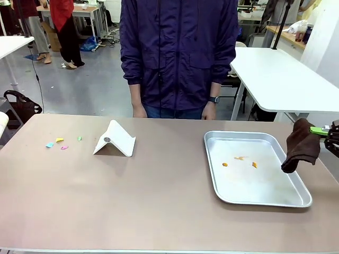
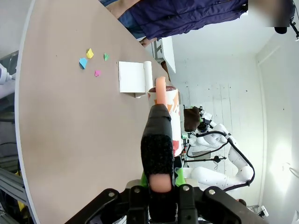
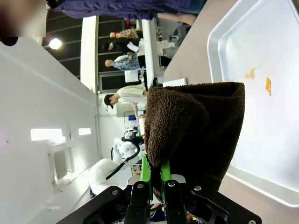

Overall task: Clean the surface of the table.
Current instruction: Hold the Lint Roller with your left hand and the towel with your right hand, then if a person points to the right, clean the right side of the table with your right hand, and if they point to the left, clean the left side with your left hand.

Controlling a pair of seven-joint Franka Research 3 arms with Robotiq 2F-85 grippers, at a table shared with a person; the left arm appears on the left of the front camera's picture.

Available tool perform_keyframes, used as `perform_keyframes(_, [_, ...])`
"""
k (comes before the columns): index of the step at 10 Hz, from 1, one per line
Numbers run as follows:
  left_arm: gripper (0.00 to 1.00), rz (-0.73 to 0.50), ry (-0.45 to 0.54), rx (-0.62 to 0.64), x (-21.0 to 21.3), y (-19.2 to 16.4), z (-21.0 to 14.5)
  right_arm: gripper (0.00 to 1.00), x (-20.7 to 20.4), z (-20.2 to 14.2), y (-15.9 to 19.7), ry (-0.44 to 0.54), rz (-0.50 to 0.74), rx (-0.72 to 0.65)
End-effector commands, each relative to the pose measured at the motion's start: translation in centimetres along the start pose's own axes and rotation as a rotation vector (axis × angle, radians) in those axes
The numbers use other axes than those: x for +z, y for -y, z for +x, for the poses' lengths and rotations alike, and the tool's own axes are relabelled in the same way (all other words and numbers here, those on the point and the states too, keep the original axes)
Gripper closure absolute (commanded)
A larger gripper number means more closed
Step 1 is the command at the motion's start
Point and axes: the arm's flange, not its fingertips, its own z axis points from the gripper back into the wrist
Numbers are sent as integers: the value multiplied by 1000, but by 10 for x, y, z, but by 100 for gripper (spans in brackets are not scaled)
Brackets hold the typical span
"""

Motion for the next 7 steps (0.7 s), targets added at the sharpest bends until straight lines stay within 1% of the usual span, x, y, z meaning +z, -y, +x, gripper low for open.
perform_keyframes(1, [100,-2,-6,-7,-1,2,-3,100,1,-2,-3,-6,14,5])
perform_keyframes(7, [100,-2,-6,-7,-1,2,-3,100,1,-2,-3,-6,14,5])
